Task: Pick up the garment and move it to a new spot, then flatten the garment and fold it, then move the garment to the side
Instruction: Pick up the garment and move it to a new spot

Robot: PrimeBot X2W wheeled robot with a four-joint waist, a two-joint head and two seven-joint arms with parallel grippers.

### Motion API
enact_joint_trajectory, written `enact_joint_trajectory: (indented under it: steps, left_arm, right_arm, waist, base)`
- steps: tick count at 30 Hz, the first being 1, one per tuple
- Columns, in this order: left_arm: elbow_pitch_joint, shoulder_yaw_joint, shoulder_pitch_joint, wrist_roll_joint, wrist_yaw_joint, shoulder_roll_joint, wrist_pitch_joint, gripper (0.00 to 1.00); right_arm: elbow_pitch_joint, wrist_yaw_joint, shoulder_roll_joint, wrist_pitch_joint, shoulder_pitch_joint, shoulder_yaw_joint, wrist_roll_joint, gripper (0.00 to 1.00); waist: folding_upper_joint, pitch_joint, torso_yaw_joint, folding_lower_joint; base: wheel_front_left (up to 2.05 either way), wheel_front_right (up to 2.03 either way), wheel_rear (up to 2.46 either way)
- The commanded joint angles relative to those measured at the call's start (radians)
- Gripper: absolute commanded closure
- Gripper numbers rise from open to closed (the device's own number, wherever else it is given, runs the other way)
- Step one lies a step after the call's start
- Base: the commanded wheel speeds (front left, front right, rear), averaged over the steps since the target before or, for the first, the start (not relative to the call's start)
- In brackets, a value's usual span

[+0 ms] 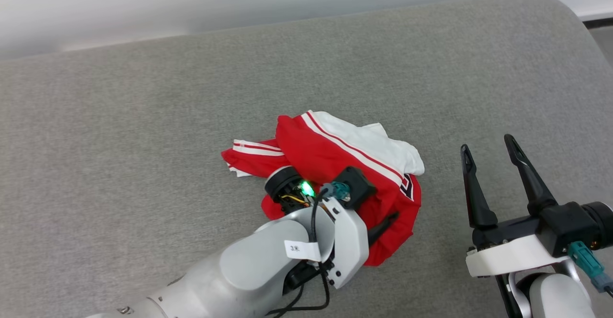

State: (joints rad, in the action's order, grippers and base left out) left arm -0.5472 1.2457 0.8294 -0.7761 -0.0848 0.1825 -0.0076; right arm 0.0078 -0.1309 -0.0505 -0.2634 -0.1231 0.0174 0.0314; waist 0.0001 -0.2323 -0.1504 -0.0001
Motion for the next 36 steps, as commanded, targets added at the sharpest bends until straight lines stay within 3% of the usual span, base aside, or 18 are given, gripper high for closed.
enact_joint_trajectory:
  steps: [1, 7, 11, 19, 26, 32, 36]
  left_arm:
    - [-0.005, -0.003, 0.006, 0.004, 0.0, 0.004, -0.012, 0.0]
    - [-0.01, -0.038, -0.015, -0.01, 0.019, 0.03, -0.081, 0.0]
    - [0.019, -0.082, -0.031, -0.026, 0.053, 0.086, -0.127, 0.0]
    - [0.142, -0.234, -0.111, -0.06, 0.175, 0.272, -0.239, 0.0]
    - [0.365, -0.467, -0.307, 0.01, 0.286, 0.393, -0.259, 0.0]
    - [0.513, -0.679, -0.575, 0.125, 0.33, 0.349, -0.258, 0.0]
    - [0.57, -0.787, -0.714, 0.218, 0.309, 0.273, -0.258, 0.0]
  right_arm:
    - [0.003, 0.0, 0.001, -0.002, 0.001, 0.0, -0.002, 0.0]
    - [0.014, 0.0, 0.0, -0.002, 0.026, -0.016, 0.006, 0.0]
    - [0.017, 0.0, 0.0, -0.002, 0.045, -0.03, 0.012, 0.0]
    - [0.017, 0.0, 0.0, -0.002, 0.075, -0.047, 0.024, 0.0]
    - [0.01, 0.0, 0.0, -0.002, 0.096, -0.055, 0.02, 0.0]
    - [0.013, 0.0, 0.0, -0.002, 0.106, -0.048, 0.012, 0.0]
    - [0.014, 0.0, 0.0, -0.002, 0.114, -0.048, 0.008, 0.0]
  waist:
    - [-0.0001, 0.009, 0.01, 0.0001]
    - [-0.0001, 0.067, 0.076, 0.0001]
    - [-0.0001, 0.111, 0.126, 0.0001]
    - [-0.0001, 0.156, 0.191, 0.0001]
    - [-0.0001, 0.165, 0.217, 0.0001]
    - [-0.0001, 0.175, 0.216, 0.0001]
    - [-0.0001, 0.18, 0.215, 0.0001]
  base:
    - [0.0, 0.0, 0.0]
    - [0.0, 0.0, 0.0]
    - [0.0, 0.0, 0.0]
    - [0.0, 0.0, 0.0]
    - [0.0, 0.0, 0.0]
    - [0.0, 0.0, 0.0]
    - [0.0, 0.0, 0.0]
